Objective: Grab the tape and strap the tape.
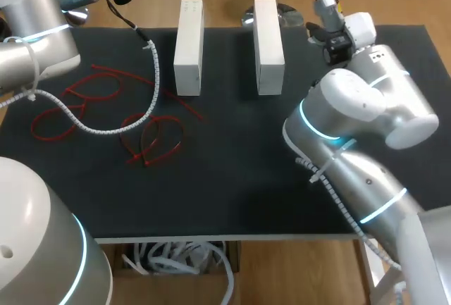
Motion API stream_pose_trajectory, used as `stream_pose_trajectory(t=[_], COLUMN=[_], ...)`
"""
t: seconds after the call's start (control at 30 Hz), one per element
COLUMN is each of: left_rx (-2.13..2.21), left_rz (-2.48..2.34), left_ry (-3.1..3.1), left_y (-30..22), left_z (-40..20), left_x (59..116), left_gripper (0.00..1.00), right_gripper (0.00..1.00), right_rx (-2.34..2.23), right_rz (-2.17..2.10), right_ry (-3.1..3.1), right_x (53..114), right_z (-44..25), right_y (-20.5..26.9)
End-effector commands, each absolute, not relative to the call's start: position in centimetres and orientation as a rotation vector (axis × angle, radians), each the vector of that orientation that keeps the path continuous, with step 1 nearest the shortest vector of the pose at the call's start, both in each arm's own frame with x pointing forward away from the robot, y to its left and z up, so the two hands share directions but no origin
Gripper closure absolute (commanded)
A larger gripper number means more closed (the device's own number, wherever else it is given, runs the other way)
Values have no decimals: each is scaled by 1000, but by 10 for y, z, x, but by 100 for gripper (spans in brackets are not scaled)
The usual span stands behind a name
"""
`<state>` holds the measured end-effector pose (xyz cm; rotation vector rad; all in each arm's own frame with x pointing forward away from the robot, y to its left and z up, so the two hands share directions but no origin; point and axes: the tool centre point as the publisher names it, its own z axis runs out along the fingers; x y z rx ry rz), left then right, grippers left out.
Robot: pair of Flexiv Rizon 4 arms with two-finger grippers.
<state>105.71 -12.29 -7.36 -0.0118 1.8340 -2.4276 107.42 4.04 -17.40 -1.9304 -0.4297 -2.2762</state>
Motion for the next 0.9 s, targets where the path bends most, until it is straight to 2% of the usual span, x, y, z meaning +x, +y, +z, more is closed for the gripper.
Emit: stream_pose_trajectory(t=[0.03,0.13,0.9], left_rx=[-10,-10,-10], left_rz=[-2429,-2429,-2429], left_ry=[1830,1830,1830], left_y=[-123,-123,-123], left_z=[-75,-75,-75], left_x=[1057,1057,1057], left_gripper=[100,100,100], right_gripper=[0,0,0], right_rx=[-1643,-1702,-1702], right_rz=[-2457,-2513,-2513], right_ry=[-384,-534,-534], right_x=[1077,1077,1077], right_z=[-177,-175,-175], right_y=[44,42,42])
